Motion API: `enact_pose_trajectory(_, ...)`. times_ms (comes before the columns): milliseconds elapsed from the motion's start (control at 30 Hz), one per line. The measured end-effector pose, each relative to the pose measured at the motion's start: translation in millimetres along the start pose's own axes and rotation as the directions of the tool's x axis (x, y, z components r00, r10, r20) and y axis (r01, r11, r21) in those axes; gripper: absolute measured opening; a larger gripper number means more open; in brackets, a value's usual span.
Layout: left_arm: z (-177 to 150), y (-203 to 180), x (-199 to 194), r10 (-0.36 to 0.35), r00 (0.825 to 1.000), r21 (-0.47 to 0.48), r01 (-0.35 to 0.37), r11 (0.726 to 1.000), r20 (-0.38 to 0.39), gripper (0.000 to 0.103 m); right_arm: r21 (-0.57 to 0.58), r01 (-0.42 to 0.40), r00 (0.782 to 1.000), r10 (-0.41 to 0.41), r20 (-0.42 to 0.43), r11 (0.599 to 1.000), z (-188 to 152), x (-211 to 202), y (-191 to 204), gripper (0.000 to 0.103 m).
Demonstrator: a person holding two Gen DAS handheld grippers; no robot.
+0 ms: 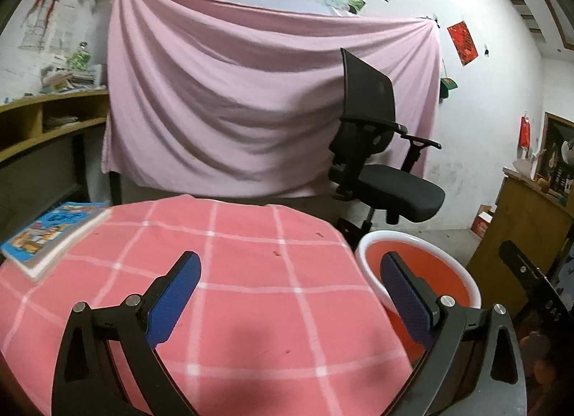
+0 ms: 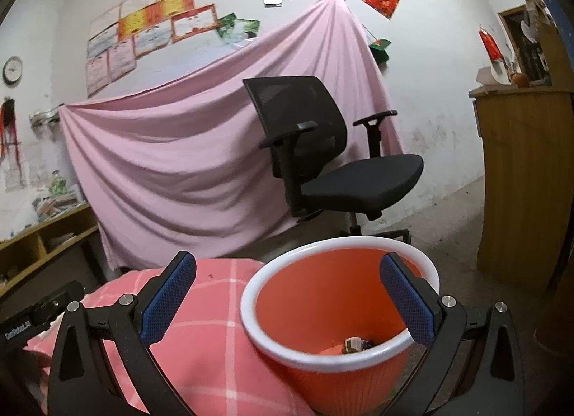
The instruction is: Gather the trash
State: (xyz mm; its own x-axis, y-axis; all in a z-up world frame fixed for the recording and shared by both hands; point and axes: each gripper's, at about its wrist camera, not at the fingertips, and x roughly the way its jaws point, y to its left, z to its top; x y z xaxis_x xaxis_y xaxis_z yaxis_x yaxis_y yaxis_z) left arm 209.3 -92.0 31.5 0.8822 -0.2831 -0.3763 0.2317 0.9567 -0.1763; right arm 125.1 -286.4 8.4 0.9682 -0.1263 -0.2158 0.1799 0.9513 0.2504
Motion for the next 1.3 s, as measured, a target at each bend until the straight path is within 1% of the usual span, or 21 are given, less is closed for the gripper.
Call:
enact_pose_trajectory(100,-5,6,-15,0.020,1.000,-0.005,-0.020,1.000,0.023,0.098,-0.018,-0.020,1.000,0.020,0.012,1.000,-3,-11,7,0.103)
enact_pose_trajectory(167,-10,10,-28,0.032,0.999,-0.016,-0.032,0.999,0.044,0.101,-0.027,-0.029,0.999,0.030,0.019,0.999,-4,-17,11,0.103)
enact_pose_trajectory(533,-39,26,-87,0.096,0.988,-0.015,-0.095,0.995,0.121,0.101,-0.107,-0.060,0.995,0.067,0.068,0.992,-18,-57,40,0.103)
enact_pose_trajectory(667,-51,32,-103,0.115,0.984,-0.005,-0.115,0.993,0.134,0.101,-0.130,-0.079,0.995,0.087,0.054,0.988,-25,-66,48,0.103)
enact_pose_trajectory(833,-69,39,-120,0.140,0.984,0.031,-0.144,0.989,0.109,0.101,-0.169,-0.110,0.993,0.115,0.022,0.979,-36,-76,62,0.103)
enact_pose_trajectory(967,-78,46,-132,0.146,0.983,0.031,-0.150,0.988,0.114,0.101,-0.191,-0.131,0.991,0.133,-0.001,0.973,-45,-86,71,0.103)
enact_pose_trajectory(1100,-85,45,-146,0.149,0.981,0.038,-0.155,0.987,0.127,0.101,-0.207,-0.154,0.988,0.152,-0.024,0.966,-52,-95,80,0.103)
enact_pose_trajectory(1300,-90,43,-157,0.145,0.979,0.051,-0.154,0.987,0.140,0.101,-0.230,-0.181,0.983,0.179,-0.030,0.956,-58,-108,92,0.103)
